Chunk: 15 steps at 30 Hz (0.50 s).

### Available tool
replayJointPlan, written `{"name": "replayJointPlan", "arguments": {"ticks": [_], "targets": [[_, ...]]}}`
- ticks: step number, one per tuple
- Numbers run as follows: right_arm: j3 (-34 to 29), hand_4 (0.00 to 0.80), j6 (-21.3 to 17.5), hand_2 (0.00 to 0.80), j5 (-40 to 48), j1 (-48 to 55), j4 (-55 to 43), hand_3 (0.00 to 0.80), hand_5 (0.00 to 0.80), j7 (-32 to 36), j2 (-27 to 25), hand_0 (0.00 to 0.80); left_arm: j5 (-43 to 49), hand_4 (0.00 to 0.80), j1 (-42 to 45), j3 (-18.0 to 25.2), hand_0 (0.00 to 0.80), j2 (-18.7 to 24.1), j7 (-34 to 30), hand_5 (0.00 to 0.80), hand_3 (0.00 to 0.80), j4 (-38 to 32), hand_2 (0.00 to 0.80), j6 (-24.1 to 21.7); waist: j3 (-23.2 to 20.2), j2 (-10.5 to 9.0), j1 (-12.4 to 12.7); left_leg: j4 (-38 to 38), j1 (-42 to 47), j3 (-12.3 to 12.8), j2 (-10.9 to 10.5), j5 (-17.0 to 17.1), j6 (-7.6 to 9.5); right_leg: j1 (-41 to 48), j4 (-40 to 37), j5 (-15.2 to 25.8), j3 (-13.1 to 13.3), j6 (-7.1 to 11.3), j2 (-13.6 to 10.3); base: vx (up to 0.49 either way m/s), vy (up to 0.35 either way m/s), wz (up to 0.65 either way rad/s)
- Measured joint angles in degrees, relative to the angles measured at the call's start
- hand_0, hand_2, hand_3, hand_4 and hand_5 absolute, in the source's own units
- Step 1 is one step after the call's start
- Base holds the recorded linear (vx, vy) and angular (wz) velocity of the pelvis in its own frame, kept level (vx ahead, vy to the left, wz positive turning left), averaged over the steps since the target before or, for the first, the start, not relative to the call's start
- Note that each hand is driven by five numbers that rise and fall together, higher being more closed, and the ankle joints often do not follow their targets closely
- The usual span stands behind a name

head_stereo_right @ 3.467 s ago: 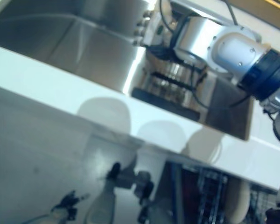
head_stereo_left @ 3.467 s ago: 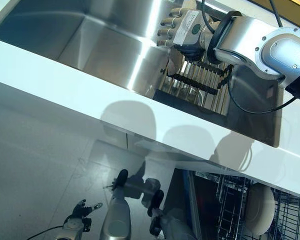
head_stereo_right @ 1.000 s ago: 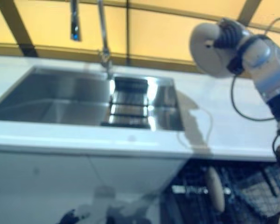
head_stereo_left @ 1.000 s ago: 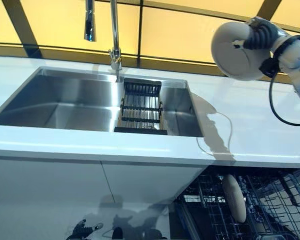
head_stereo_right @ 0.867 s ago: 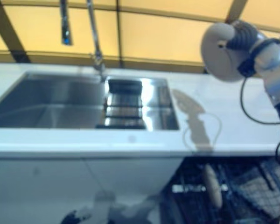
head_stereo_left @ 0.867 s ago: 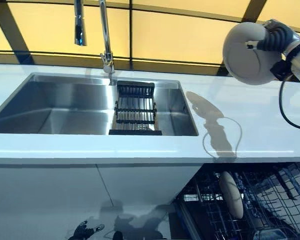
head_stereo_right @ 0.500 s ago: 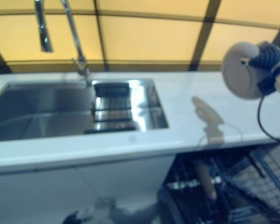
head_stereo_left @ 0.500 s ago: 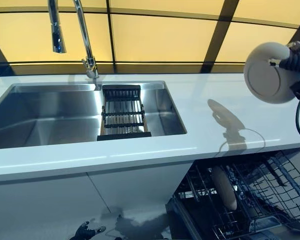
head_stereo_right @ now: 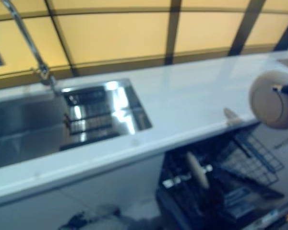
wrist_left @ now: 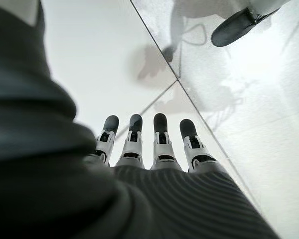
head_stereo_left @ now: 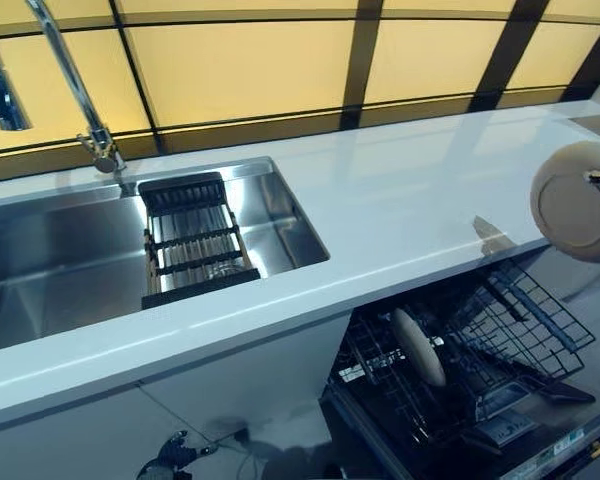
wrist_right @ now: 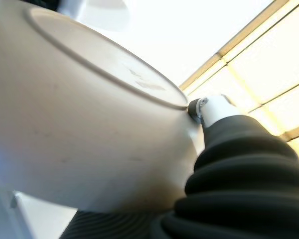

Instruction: Take plates into dishwasher

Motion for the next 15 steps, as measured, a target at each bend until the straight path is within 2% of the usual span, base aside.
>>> {"name": "replayJointPlan", "arguments": {"ticks": [2,6,11,15], "targets": [[-2.91,0.800,-0.02,0.800,-0.32,3.66,0.01,0.800,0.800,0.71,-0.19,0.800,0.01,0.000,-0.12,0.05,0.000,0.01,-0.01,0.000,0.000,0.00,0.000,0.00,0.17,0.31,-0.40,0.00,-0.08,0.82,0.06,-0.18,-0.03,-0.62,0.02,0.27,0.12,-0.09,-0.04,-0.033,0.009,-0.23],[-6.95,0.800,0.00,0.800,-0.31,9.74,-1.22,0.800,0.800,2.97,-0.15,0.800,0.02,0.000,-0.43,0.08,0.000,0.00,-0.41,0.000,0.000,0.05,0.000,0.01,0.62,0.60,-2.76,0.01,0.02,1.62,0.05,-0.29,-0.20,-0.79,0.02,0.28,0.74,-0.11,-0.01,-0.018,0.012,-0.09],[-9.69,0.800,0.10,0.800,-0.42,16.61,-6.44,0.800,0.800,5.01,1.06,0.800,0.04,0.000,-1.34,0.16,0.000,-0.18,-0.49,0.000,0.000,0.60,0.000,0.01,1.65,0.80,-3.18,-0.03,0.77,2.70,0.05,-0.79,-0.06,-0.72,0.01,0.36,1.90,-0.04,0.02,-0.004,0.018,-0.13],[-10.82,0.800,0.18,0.800,-2.23,19.65,-9.64,0.800,0.800,5.25,5.54,0.800,0.04,0.000,-1.27,1.22,0.000,-0.34,-0.48,0.000,0.000,0.99,0.000,-0.04,1.95,0.78,-4.37,-0.02,0.76,3.06,0.05,-0.87,-0.07,-0.82,0.01,0.35,2.07,-0.04,0.03,0.003,0.006,-0.02]]}}
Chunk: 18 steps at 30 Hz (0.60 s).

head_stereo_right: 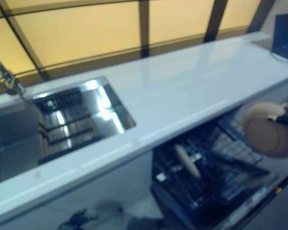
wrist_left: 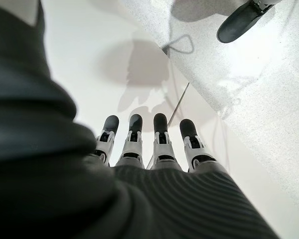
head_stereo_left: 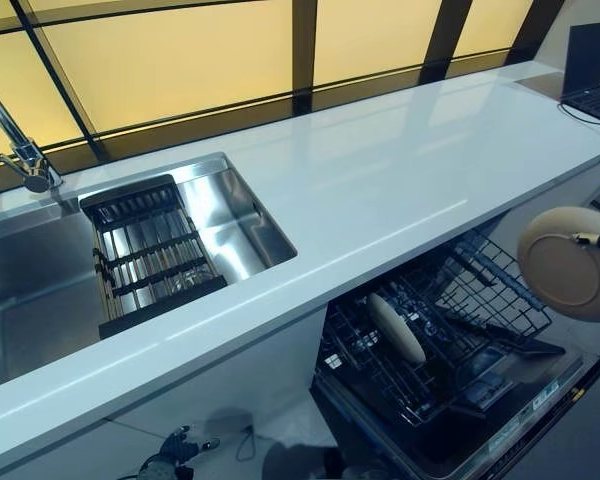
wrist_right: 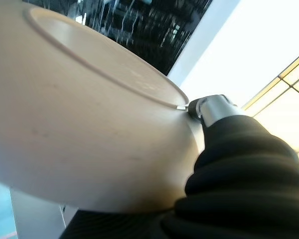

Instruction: Take plates into dishwasher

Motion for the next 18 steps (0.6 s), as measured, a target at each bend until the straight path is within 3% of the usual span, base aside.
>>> {"name": "replayJointPlan", "arguments": {"ticks": [18], "targets": [[5.48,0.800,2.36,0.800,-12.07,1.10,-1.71,0.800,0.800,-8.66,17.37,0.800,-0.01,0.000,-0.63,0.08,0.000,-2.30,0.12,0.000,0.000,0.26,0.000,-0.10,1.46,2.49,0.40,0.00,-0.35,-0.89,-0.05,0.12,-0.16,0.05,-0.04,-0.06,-0.86,-0.06,-0.11,0.001,-0.003,0.01]]}}
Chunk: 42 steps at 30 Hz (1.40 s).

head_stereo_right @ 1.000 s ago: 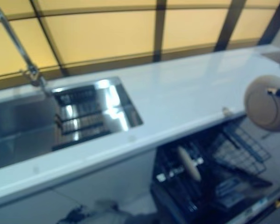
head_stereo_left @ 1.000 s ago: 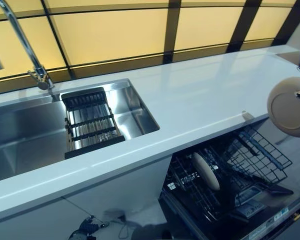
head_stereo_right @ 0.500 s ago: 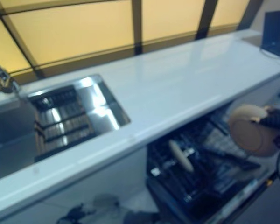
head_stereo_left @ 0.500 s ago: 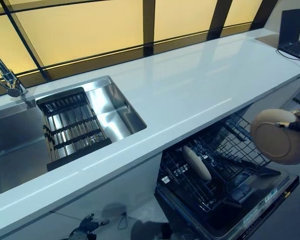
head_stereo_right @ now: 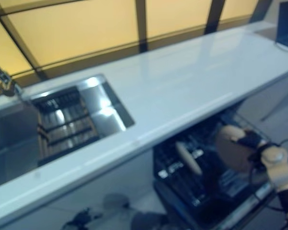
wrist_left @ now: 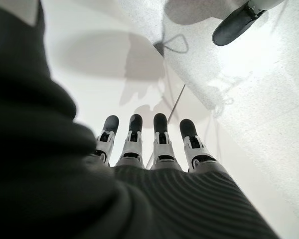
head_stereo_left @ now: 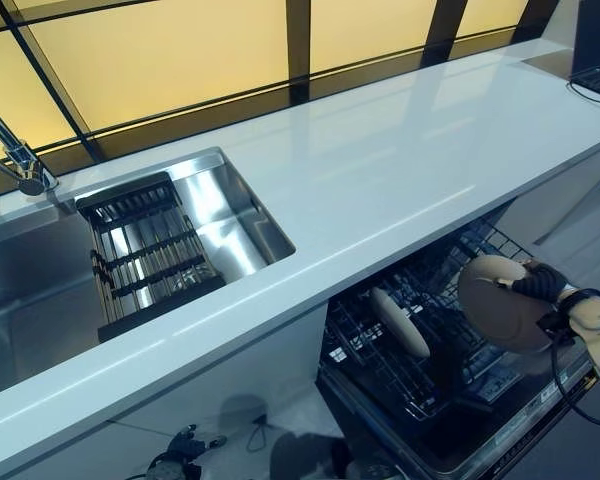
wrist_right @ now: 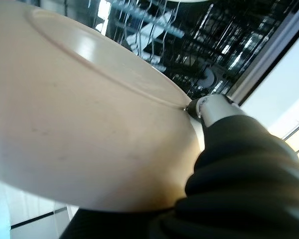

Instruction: Take plates into dishwasher

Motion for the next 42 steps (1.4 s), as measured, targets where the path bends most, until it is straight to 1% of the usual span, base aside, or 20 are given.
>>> {"name": "replayJointPlan", "arguments": {"ticks": [1,3,8,9,10,13,15,19,24,26,28,31,35,36,42], "targets": [[0.63,0.800,-0.01,0.800,-0.37,0.00,0.01,0.800,0.800,-0.78,0.34,0.800,0.00,0.000,-0.01,0.00,0.000,-0.15,0.00,0.000,0.000,0.00,0.000,0.00,-0.01,0.17,0.04,0.00,-0.04,-0.07,0.00,0.01,0.00,0.00,0.00,-0.01,-0.09,-0.02,0.00,-0.011,-0.009,0.05],[1.91,0.800,0.00,0.800,-0.78,0.04,0.29,0.800,0.800,-1.97,0.55,0.800,0.00,0.000,-0.05,-0.01,0.000,-0.35,0.03,0.000,0.000,-0.08,0.000,0.00,0.04,0.48,0.97,0.01,-0.04,-0.09,0.00,0.01,0.00,-0.01,0.00,-0.02,-0.12,-0.02,-0.01,0.000,0.000,0.00],[2.34,0.800,-0.02,0.800,-2.87,0.06,1.15,0.800,0.800,-5.48,2.88,0.800,0.00,0.000,0.00,-0.10,0.000,-0.41,0.10,0.000,0.000,-0.10,0.000,0.00,0.14,0.95,1.69,0.16,-0.47,-0.97,-0.03,0.18,0.15,0.00,0.00,-0.05,-1.01,-0.06,-0.09,-0.015,-0.011,0.08],[3.02,0.800,-0.09,0.800,-2.88,0.02,1.85,0.800,0.800,-6.10,3.22,0.800,-0.01,0.000,-0.03,-0.14,0.000,-0.41,0.10,0.000,0.000,-0.12,0.000,0.00,0.16,1.02,1.91,0.24,-0.50,-1.13,-0.04,0.22,0.19,0.02,0.00,-0.05,-1.14,-0.07,-0.11,-0.015,-0.014,0.09],[3.73,0.800,-0.10,0.800,-2.91,0.02,2.82,0.800,0.800,-6.79,3.56,0.800,-0.01,0.000,-0.07,-0.14,0.000,-0.41,0.11,0.000,0.000,-0.18,0.000,0.00,0.15,1.07,2.71,0.25,-0.50,-1.21,-0.04,0.23,0.19,0.06,0.00,-0.06,-1.19,-0.08,-0.10,-0.011,-0.010,0.04],[4.63,0.800,-0.11,0.800,-4.35,-0.10,4.95,0.800,0.800,-8.05,5.46,0.800,-0.02,0.000,-0.08,-0.23,0.000,-0.39,0.10,0.000,0.000,-0.45,0.000,0.00,0.21,1.42,2.96,0.25,-0.58,-1.56,-0.07,0.28,0.22,0.15,-0.01,-0.08,-1.48,-0.10,-0.17,-0.013,-0.008,0.06],[6.47,0.800,-0.14,0.800,-4.82,-0.19,5.87,0.800,0.800,-8.86,5.77,0.800,-0.03,0.000,-0.03,-0.26,0.000,-0.39,0.10,0.000,0.000,-0.52,0.000,0.00,0.32,1.85,3.15,0.25,-0.63,-1.66,-0.10,0.30,0.24,0.17,-0.01,-0.10,-1.58,-0.10,-0.22,-0.008,-0.003,0.02],[6.76,0.800,-0.23,0.800,-6.65,-0.75,9.33,0.800,0.800,-11.28,6.39,0.800,-0.04,0.000,-0.08,-0.34,0.000,-0.39,0.09,0.000,0.000,-1.62,0.000,0.00,0.43,2.88,4.27,0.25,-0.66,-1.76,-0.11,0.32,0.25,0.17,-0.01,-0.10,-1.67,-0.10,-0.24,0.000,0.000,0.00],[8.45,0.800,-0.09,0.800,-6.87,-2.94,11.66,0.800,0.800,-12.24,6.64,0.800,-0.04,0.000,-0.27,-1.46,0.000,-0.40,0.05,0.000,0.000,-1.68,0.000,-0.01,0.78,3.99,4.43,0.25,-0.86,-2.09,-0.13,0.46,0.23,0.15,-0.02,-0.11,-2.01,-0.11,-0.27,-0.022,0.020,0.05],[8.98,0.800,-0.12,0.800,-7.00,-3.53,12.94,0.800,0.800,-13.09,6.87,0.800,-0.07,0.000,-0.31,-1.54,0.000,-0.40,0.02,0.000,0.000,-1.76,0.000,-0.02,0.75,4.69,4.41,0.27,-1.47,-2.80,-0.20,0.68,0.27,-0.05,-0.01,-0.14,-2.72,-0.16,-0.36,-0.007,0.024,0.15],[9.22,0.800,-0.17,0.800,-7.49,-3.79,14.45,0.800,0.800,-13.70,6.91,0.800,-0.07,0.000,-0.32,-1.54,0.000,-0.40,0.00,0.000,0.000,-1.96,0.000,-0.07,0.79,5.19,4.61,0.27,-1.52,-3.07,-0.21,0.73,0.28,0.01,-0.02,-0.17,-2.86,-0.20,-0.38,-0.005,0.015,0.08],[10.19,0.800,-0.78,0.800,-8.93,-4.64,17.04,0.800,0.800,-14.31,7.07,0.800,-0.07,0.000,-0.42,-1.66,0.000,-0.41,-0.04,0.000,0.000,-1.96,0.000,-0.09,0.93,5.90,5.73,0.29,-1.52,-3.10,-0.21,0.75,0.27,0.00,-0.02,-0.18,-2.88,-0.20,-0.38,0.000,0.000,0.00],[10.83,0.800,-2.01,0.800,-9.22,-5.98,19.46,0.800,0.800,-14.63,7.16,0.800,-0.11,0.000,-0.38,-2.22,0.000,-0.41,-0.03,0.000,0.000,-1.96,0.000,-0.14,0.91,6.42,6.01,0.29,-1.58,-3.24,-0.22,0.76,0.25,0.03,-0.02,-0.25,-2.94,-0.16,-0.39,0.000,0.000,0.00],[10.84,0.800,-2.48,0.800,-9.34,-6.63,20.56,0.800,0.800,-14.78,7.27,0.800,-0.11,0.000,-0.40,-3.03,0.000,-0.40,-0.05,0.000,0.000,-1.96,0.000,-0.20,0.90,6.55,6.02,0.29,-1.59,-3.26,-0.22,0.76,0.25,0.04,-0.02,-0.26,-3.02,-0.17,-0.40,0.000,0.000,0.00],[10.91,0.800,-3.01,0.800,-9.75,-7.97,22.20,0.800,0.800,-14.77,7.62,0.800,-0.11,0.000,-0.67,-3.62,0.000,-0.45,-0.09,0.000,0.000,-2.06,0.000,-0.40,0.89,6.99,6.00,0.31,-1.59,-3.38,-0.25,0.79,0.23,0.09,-0.02,-0.27,-3.29,-0.17,-0.44,0.000,0.000,0.00]]}}
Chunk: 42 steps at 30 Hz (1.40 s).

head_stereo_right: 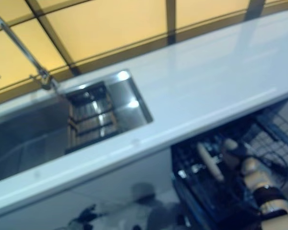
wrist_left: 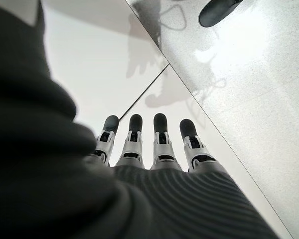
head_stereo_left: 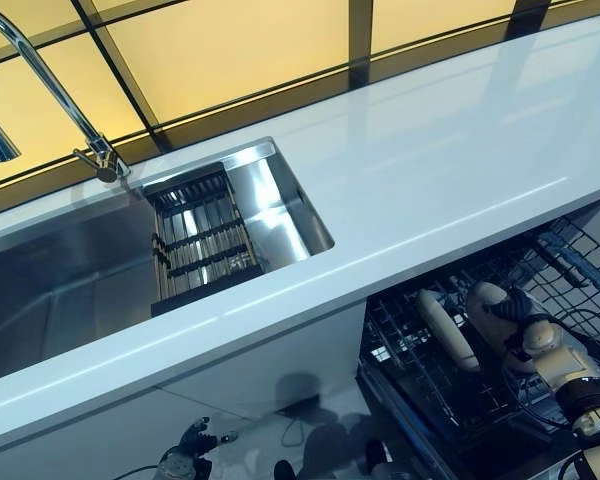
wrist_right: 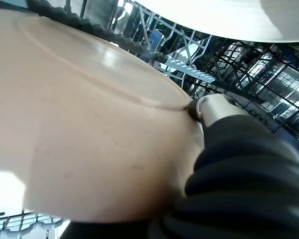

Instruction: Take plates into dishwasher

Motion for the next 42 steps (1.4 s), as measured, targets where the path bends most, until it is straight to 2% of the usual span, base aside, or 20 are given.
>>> {"name": "replayJointPlan", "arguments": {"ticks": [8,9,11,20,25,31,36,42], "targets": [[-0.02,0.800,-0.58,0.800,-0.08,-0.11,0.16,0.800,0.800,0.53,-0.02,0.800,-0.21,0.000,-0.04,-0.13,0.000,0.00,-0.15,0.000,0.000,-0.01,0.000,-0.05,-0.01,0.58,-0.02,0.00,-0.14,-0.44,0.01,0.09,-0.07,0.02,0.00,-0.01,-0.23,-0.02,0.03,0.000,0.000,0.00],[-0.02,0.671,-0.57,0.671,-0.08,-0.11,0.15,0.671,0.671,0.53,-0.02,0.671,-0.22,0.000,-0.04,-0.13,0.000,0.00,-0.16,0.000,0.000,-0.01,0.000,-0.05,-0.01,0.58,-0.01,0.00,-0.21,-0.53,0.01,0.11,-0.08,0.00,0.01,-0.01,-0.28,-0.02,0.04,-0.003,-0.006,0.04],[-0.03,0.000,-0.37,0.000,0.15,-0.10,0.14,0.000,0.000,0.49,-0.01,0.000,-0.22,0.000,-0.08,-0.17,0.000,-0.02,-0.16,0.000,0.000,-0.01,0.000,-0.05,-0.01,0.58,-0.03,0.00,-0.41,-0.72,0.01,0.12,-0.08,-0.08,0.01,-0.02,-0.27,-0.03,0.04,0.001,-0.007,0.05],[-0.22,0.000,1.95,0.000,1.04,0.76,-1.97,0.000,0.000,0.18,0.40,0.000,-0.22,0.000,-0.44,-0.13,0.000,-0.13,-0.09,0.000,0.000,-0.05,0.000,-0.04,0.77,-0.57,-0.15,0.01,-0.81,-1.29,0.07,0.40,-0.18,-0.20,0.06,-0.03,-0.68,-0.06,0.15,0.010,-0.008,0.03],[-0.30,0.000,2.77,0.000,2.15,2.72,-4.84,0.000,0.000,-0.70,1.97,0.000,-0.16,0.000,-0.91,-0.09,0.000,-0.13,-0.02,0.000,0.000,-0.14,0.000,-0.04,1.59,-2.46,-0.27,0.00,-0.77,-1.31,0.17,0.44,-0.24,-0.14,0.15,-0.02,-0.66,-0.06,0.28,0.007,-0.005,0.00],[-1.23,0.000,6.42,0.000,4.18,6.03,-9.11,0.000,0.000,0.48,2.73,0.000,-0.09,0.000,-0.93,0.22,0.000,0.18,0.10,0.000,0.000,-0.45,0.000,0.01,1.88,-4.46,-0.35,-0.02,-0.55,-1.24,0.14,0.44,-0.23,0.04,0.21,-0.02,-0.54,-0.06,0.25,0.041,0.001,-0.01],[-5.43,0.000,9.30,0.000,4.16,9.65,-14.29,0.000,0.000,2.66,2.65,0.000,0.09,0.000,-0.74,2.29,0.000,0.18,0.13,0.000,0.000,-0.46,0.000,0.14,2.32,-5.46,-0.78,-0.09,0.16,-0.81,0.18,0.39,-0.24,0.48,0.20,-0.01,-0.05,-0.05,0.31,0.051,0.016,-0.05],[-14.22,0.000,12.36,0.000,4.00,16.71,-26.62,0.000,0.000,7.40,-0.72,0.000,0.12,0.000,0.38,4.97,0.000,0.46,0.35,0.000,0.000,-0.20,0.000,0.17,2.68,-7.35,-3.03,-0.32,1.04,0.34,0.26,0.11,-0.24,0.83,0.16,0.05,1.09,-0.01,0.39,0.033,0.053,-0.09]]}}
